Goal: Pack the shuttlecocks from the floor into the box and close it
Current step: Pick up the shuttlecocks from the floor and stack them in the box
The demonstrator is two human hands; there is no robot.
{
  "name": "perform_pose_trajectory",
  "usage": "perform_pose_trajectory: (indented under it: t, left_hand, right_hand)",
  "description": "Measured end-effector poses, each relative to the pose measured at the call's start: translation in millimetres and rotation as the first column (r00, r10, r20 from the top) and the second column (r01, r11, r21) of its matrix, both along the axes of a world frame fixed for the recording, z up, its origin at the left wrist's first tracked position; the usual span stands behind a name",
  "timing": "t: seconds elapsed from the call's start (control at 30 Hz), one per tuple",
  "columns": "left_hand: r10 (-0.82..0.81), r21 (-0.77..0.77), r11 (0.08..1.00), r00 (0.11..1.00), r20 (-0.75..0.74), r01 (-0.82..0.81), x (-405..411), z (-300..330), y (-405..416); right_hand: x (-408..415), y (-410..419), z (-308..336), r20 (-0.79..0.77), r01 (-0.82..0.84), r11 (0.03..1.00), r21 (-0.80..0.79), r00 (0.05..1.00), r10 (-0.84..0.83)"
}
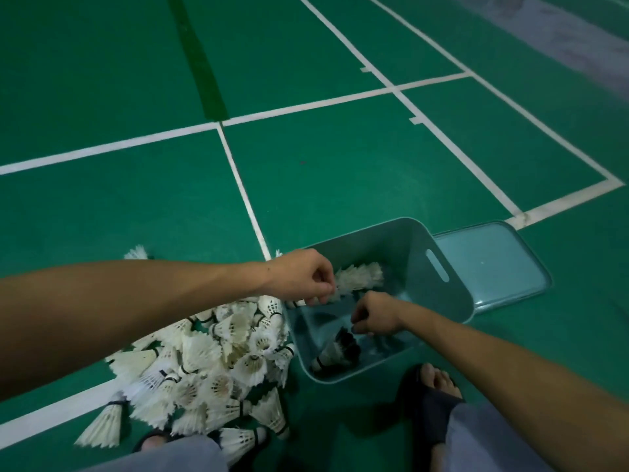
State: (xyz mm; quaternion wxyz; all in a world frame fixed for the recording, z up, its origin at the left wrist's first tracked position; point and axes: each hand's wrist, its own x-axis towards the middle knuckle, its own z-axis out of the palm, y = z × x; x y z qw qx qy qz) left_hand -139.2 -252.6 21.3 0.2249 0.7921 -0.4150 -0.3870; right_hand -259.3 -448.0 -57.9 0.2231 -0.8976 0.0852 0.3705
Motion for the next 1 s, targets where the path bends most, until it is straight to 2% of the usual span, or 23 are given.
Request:
perform_pose_trajectory:
  t: [0.1,0.2,0.27,0.33,0.47,0.6,0.73,0.83,1.0]
  left_hand:
    - [0.084,-0.084,0.994,0.987,0.14,-0.073,16.2,9.3,33.7]
    - [0.188,-0.124,0.979,0.949,0.255,-0.161,38.7,12.3,72.5]
    - [0.211,-0.09,0.977,0.925,0.316,-0.192,54.4,9.8,99.7]
    - [0.177,0.006,0.981,0.902,0.394,-0.195,68.8,2.5,126.3]
    - [-0.022,0.241,0.964,0.867,0.497,-0.114,84.9,-12.6,167.0]
    - [-0.159,0.44,0.894,0.861,0.482,-0.082,91.5,-37.8,195.1]
    - [-0.093,0.432,0.895,0.897,0.433,-0.116,87.4,-63.2,201.9]
    - [-0.132,0.402,0.912,0.868,0.479,-0.084,77.2,-75.6,195.9]
    - [-0.298,0.473,0.88,0.824,0.483,0.041,60.6,-92.5,185.6]
  right_hand:
    - [13.7,9.6,31.3,0.24,-0.029,0.999,0.027,0.97,0.022]
    - [28.4,37.9,68.1,0.464,-0.07,0.997,0.037,0.885,0.045]
    - [36.9,66.0,88.8,0.543,-0.128,0.991,0.024,0.834,0.095]
    - [43.0,97.7,103.2,0.576,-0.174,0.984,0.034,0.808,0.123]
    - [45.0,157.7,109.3,0.544,-0.166,0.972,0.167,0.838,0.049]
    - [36.4,205.2,73.7,0.376,0.004,0.956,0.294,0.919,-0.119]
    - [36.0,230.3,17.1,0.269,0.248,0.903,0.351,0.897,-0.351]
    - [45.7,239.5,-6.8,0.223,0.4,0.823,0.403,0.83,-0.512]
    - [55.7,243.3,-16.6,0.209,0.433,0.814,0.387,0.818,-0.535]
